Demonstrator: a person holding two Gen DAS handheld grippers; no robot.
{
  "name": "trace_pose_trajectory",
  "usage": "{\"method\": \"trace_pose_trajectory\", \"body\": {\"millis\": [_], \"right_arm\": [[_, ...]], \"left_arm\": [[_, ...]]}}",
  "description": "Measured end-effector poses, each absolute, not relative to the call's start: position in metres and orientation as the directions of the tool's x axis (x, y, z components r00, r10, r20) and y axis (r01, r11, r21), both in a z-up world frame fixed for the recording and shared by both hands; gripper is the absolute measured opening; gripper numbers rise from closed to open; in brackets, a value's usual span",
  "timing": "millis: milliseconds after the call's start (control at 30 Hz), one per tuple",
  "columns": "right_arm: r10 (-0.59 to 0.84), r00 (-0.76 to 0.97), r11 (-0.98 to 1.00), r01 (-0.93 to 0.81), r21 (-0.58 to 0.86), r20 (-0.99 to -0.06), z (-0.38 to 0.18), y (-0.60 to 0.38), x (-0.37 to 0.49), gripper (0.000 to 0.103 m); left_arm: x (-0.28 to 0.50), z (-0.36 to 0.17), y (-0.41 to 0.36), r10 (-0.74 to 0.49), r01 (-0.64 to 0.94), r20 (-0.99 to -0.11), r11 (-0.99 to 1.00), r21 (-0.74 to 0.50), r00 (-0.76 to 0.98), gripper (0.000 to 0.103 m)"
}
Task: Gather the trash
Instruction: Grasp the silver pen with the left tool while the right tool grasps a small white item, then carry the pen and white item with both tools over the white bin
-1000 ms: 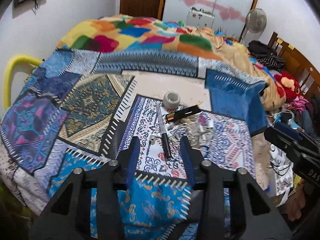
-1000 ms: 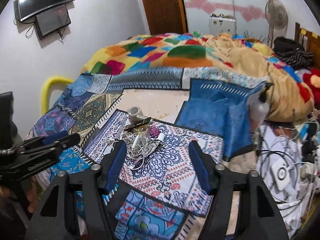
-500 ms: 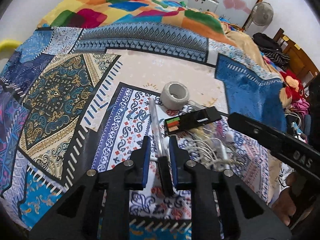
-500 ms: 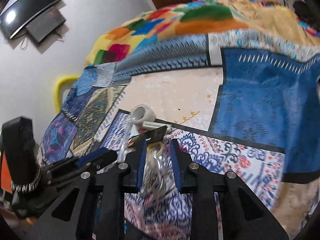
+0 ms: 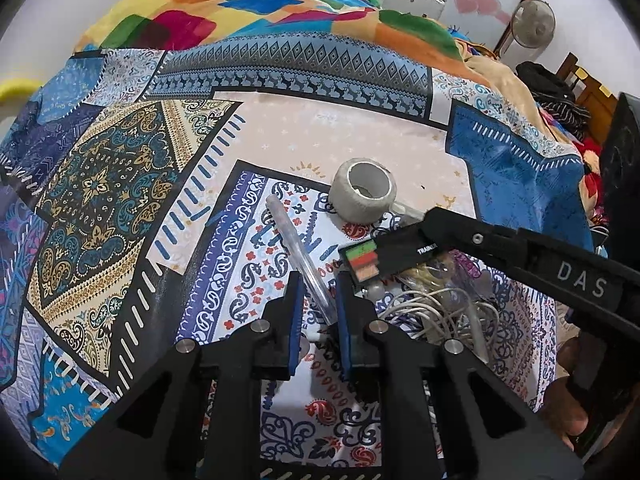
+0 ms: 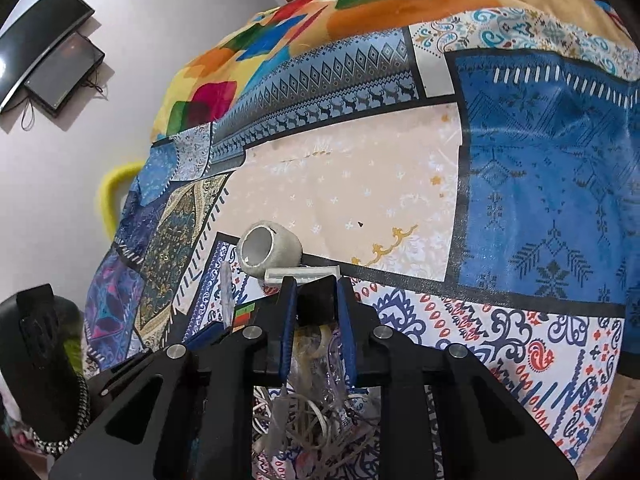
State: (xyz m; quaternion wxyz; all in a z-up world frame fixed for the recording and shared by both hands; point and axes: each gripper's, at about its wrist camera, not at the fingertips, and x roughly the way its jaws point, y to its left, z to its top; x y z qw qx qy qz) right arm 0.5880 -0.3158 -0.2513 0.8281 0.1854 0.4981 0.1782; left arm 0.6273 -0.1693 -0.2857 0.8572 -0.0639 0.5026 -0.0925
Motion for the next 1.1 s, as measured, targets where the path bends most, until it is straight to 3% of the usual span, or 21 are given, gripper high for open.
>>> {"method": "trace_pose_trajectory", "body": {"millis": [167, 567, 1100], "right_arm": [[0.474, 0.448, 0.875, -0.140, 0.464, -0.758, -0.242, -0.318, 0.579, 0.012], [0.458, 0.490, 0.889, -0.230, 0.396, -0.742, -0.203, -0.302, 0.540, 0.004], [0.441, 0.555, 0.893, -0.349, 0.284, -0.705, -0.128, -0.252, 0.483, 0.004]], "left_arm": [[0.621, -0.283, -0.159, -0.264, 0.080, -0.846, 0.963, -0.257, 0.463, 0.007], [0.572, -0.241, -0.127, -0.241, 0.040, -0.819, 0.965, -0.259, 0.521, 0.007], [0.495, -0.161, -0.087, -0.197, 0.006, -0.769, 0.970, -0.243, 0.608, 0.007]]}}
